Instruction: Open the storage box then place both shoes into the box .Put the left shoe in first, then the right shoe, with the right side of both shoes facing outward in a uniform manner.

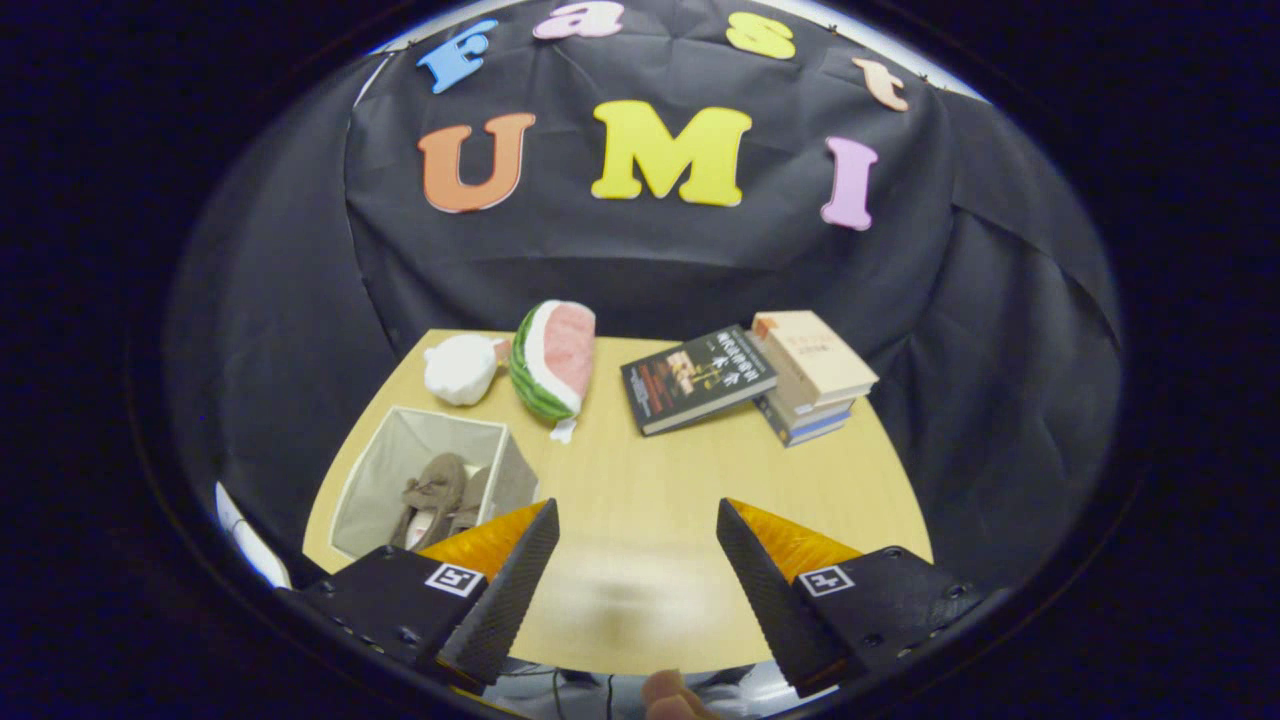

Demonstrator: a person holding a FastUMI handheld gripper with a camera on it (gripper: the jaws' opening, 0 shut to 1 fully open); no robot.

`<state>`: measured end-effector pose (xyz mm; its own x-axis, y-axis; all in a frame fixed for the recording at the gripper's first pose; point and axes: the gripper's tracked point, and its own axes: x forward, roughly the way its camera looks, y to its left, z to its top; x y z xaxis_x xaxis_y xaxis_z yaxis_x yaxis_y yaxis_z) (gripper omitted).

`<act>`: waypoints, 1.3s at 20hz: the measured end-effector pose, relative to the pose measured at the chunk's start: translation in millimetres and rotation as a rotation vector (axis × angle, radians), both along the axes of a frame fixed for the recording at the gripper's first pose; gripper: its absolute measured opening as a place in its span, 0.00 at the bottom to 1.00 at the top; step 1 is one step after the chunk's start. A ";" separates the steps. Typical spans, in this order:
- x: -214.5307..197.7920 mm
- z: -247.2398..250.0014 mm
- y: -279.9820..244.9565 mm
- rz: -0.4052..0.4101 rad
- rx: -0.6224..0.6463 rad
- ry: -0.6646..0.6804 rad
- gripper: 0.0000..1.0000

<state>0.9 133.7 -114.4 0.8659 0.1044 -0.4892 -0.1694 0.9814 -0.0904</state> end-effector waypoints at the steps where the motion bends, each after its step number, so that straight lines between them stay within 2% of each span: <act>1: -1.3 11.3 -14.3 -0.002 0.001 -0.045 0.98; 8: -19.9 98.2 -85.2 -0.008 0.098 -0.321 0.97; 14: -43.8 149.9 -103.7 0.029 0.139 -0.511 0.97; 26: -76.7 153.5 -65.8 0.123 0.184 -0.576 0.97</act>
<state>-75.8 67.9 39.1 0.9618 0.2590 0.0891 -0.2572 0.9658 -0.0320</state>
